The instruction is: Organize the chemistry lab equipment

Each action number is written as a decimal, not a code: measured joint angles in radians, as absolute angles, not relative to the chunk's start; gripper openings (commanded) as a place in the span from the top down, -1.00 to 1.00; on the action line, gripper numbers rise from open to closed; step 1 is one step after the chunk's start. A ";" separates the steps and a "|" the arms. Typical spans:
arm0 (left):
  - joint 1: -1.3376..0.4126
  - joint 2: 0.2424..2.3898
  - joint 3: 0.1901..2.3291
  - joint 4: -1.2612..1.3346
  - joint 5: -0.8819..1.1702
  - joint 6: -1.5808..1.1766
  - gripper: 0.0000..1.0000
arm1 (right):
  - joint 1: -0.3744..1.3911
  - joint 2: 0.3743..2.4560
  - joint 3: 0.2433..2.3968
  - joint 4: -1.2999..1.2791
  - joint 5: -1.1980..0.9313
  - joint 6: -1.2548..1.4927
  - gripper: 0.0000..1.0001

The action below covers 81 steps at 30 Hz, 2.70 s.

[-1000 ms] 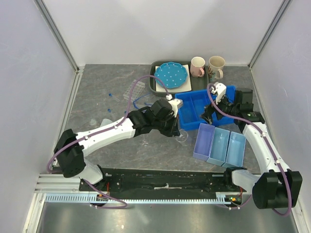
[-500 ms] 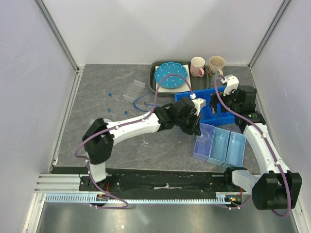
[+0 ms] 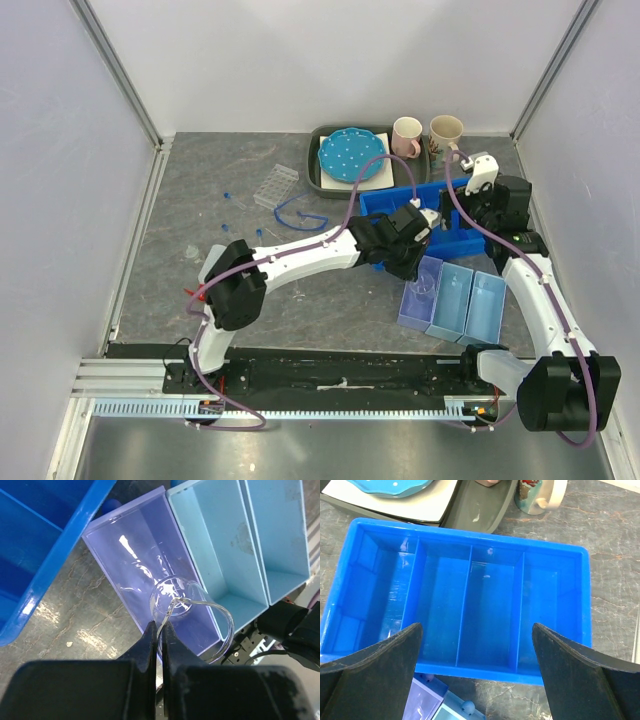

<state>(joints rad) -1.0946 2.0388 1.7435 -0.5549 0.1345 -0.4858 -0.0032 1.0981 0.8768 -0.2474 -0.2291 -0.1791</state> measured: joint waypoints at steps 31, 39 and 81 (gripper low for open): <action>-1.118 2.112 1.831 -0.707 0.036 -0.457 -0.21 | -0.004 1.097 0.873 -0.248 -0.216 -0.187 -0.96; -1.134 1.842 1.586 -0.646 -0.049 -0.454 -0.68 | -0.002 1.097 0.871 -0.248 -0.283 -0.196 -0.96; -0.694 1.009 0.926 -0.589 -0.245 -0.181 -0.96 | -0.520 1.536 1.067 -0.687 -0.219 -0.480 -0.96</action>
<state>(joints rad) -0.6941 1.0092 0.9260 -0.5892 -0.2455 -0.1806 -0.5198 1.5364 1.0672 -0.6868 -0.2192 -0.4801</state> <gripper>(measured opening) 0.980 0.982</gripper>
